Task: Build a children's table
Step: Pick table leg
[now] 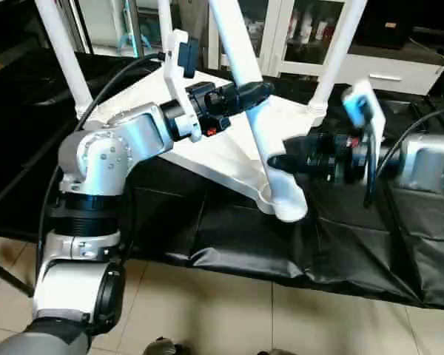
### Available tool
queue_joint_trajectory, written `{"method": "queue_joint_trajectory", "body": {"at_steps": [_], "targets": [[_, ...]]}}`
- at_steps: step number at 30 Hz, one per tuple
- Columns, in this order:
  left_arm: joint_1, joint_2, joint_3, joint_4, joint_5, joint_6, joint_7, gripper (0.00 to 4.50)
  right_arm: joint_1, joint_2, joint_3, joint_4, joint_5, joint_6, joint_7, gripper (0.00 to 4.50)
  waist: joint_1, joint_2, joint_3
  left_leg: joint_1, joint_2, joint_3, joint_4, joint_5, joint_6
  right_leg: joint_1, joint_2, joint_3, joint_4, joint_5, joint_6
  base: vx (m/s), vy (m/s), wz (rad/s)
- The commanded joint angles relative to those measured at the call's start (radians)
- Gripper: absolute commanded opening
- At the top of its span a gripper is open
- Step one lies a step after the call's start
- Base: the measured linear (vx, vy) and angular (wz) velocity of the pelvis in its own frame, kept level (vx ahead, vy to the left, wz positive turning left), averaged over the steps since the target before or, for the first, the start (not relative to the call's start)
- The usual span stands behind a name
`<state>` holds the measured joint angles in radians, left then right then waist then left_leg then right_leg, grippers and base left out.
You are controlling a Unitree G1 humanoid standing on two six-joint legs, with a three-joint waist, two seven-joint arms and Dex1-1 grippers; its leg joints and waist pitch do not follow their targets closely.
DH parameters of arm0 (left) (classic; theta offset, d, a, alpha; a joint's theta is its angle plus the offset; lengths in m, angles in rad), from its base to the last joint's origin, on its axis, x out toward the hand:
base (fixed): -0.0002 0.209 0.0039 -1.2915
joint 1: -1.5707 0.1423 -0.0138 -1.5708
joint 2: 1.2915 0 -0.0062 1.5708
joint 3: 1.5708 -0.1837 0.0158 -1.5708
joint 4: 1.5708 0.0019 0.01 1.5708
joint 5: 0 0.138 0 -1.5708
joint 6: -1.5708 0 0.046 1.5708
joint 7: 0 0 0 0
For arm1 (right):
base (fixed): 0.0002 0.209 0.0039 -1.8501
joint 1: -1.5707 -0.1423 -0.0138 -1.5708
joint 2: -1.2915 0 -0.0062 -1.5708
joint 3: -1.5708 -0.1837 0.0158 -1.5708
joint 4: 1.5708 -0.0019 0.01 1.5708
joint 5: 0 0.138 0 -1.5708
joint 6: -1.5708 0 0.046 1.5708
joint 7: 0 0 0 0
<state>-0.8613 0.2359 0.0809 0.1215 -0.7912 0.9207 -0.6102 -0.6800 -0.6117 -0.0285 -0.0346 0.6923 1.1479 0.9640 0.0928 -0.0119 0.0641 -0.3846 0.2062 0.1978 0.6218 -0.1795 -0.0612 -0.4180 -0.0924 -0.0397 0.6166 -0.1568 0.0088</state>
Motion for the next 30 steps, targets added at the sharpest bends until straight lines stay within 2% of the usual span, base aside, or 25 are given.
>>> {"method": "queue_joint_trajectory", "body": {"at_steps": [1,6,9,12,17,22,27,28,30], "targets": [[-0.017,0.007,-0.013,-0.030,-0.007,0.012,-0.021,1.77,-0.009,-0.009,-0.001,-0.012,0.008,0.014,0.000,4.50,0.003,-0.011,-0.083,0.022,0.010,-0.005,-0.070,-0.139,-0.024,0.055,-0.032,0.025,-0.058,-0.188,-0.209,0.000,0.000,0.00],[-0.024,0.022,-0.040,-0.040,0.006,0.022,-0.042,1.77,-0.013,-0.007,0.041,-0.014,-0.022,-0.014,-0.020,4.50,0.003,-0.006,-0.083,0.021,0.010,-0.007,-0.071,-0.137,-0.029,0.054,-0.031,0.023,-0.057,-0.185,-0.208,0.000,0.000,0.00],[-0.028,0.031,-0.059,-0.041,0.036,0.015,-0.043,1.77,-0.001,0.008,0.073,-0.032,-0.066,-0.054,-0.053,4.50,0.001,-0.006,-0.082,0.020,0.009,-0.008,-0.072,-0.143,-0.040,0.054,-0.031,0.023,-0.058,-0.193,-0.200,0.000,0.000,0.00],[-0.025,0.043,-0.088,-0.052,0.066,0.003,-0.055,1.77,0.023,0.026,0.092,-0.062,-0.081,-0.073,-0.069,4.50,0.001,-0.007,-0.082,0.020,0.010,-0.008,-0.073,-0.142,-0.040,0.055,-0.031,0.024,-0.058,-0.190,-0.192,0.000,0.000,0.00],[-0.024,0.059,-0.119,-0.063,0.084,-0.006,-0.071,1.77,0.048,0.045,0.113,-0.093,-0.077,-0.081,-0.086,4.50,0.001,0.000,-0.082,0.023,0.011,-0.009,-0.074,-0.151,-0.043,0.052,-0.030,0.024,-0.056,-0.182,-0.198,0.000,0.000,0.00],[-0.029,0.076,-0.147,-0.061,0.116,-0.021,-0.103,1.77,0.072,0.028,0.159,-0.104,-0.103,-0.081,-0.075,4.50,0.000,0.000,-0.080,0.024,0.010,-0.009,-0.076,-0.181,-0.055,0.052,-0.030,0.024,-0.061,-0.215,-0.188,0.000,0.000,0.00],[-0.032,0.085,-0.168,-0.067,0.125,-0.027,-0.133,1.77,0.089,0.026,0.195,-0.097,-0.142,-0.111,-0.088,4.50,0.000,0.000,-0.082,0.021,0.010,-0.011,-0.075,-0.166,-0.056,0.054,-0.030,0.024,-0.058,-0.185,-0.193,0.000,0.000,0.00],[-0.032,0.086,-0.171,-0.068,0.127,-0.028,-0.136,1.77,0.090,0.029,0.198,-0.094,-0.145,-0.115,-0.091,4.22,0.000,0.002,-0.082,0.022,0.009,-0.010,-0.075,-0.170,-0.055,0.053,-0.030,0.024,-0.058,-0.189,-0.195,0.000,0.000,0.00],[-0.032,0.086,-0.172,-0.068,0.126,-0.029,-0.139,1.77,0.091,0.035,0.200,-0.089,-0.145,-0.117,-0.093,4.15,-0.001,0.001,-0.082,0.021,0.010,-0.010,-0.075,-0.171,-0.056,0.053,-0.030,0.024,-0.057,-0.187,-0.199,0.000,0.000,0.00]]}}
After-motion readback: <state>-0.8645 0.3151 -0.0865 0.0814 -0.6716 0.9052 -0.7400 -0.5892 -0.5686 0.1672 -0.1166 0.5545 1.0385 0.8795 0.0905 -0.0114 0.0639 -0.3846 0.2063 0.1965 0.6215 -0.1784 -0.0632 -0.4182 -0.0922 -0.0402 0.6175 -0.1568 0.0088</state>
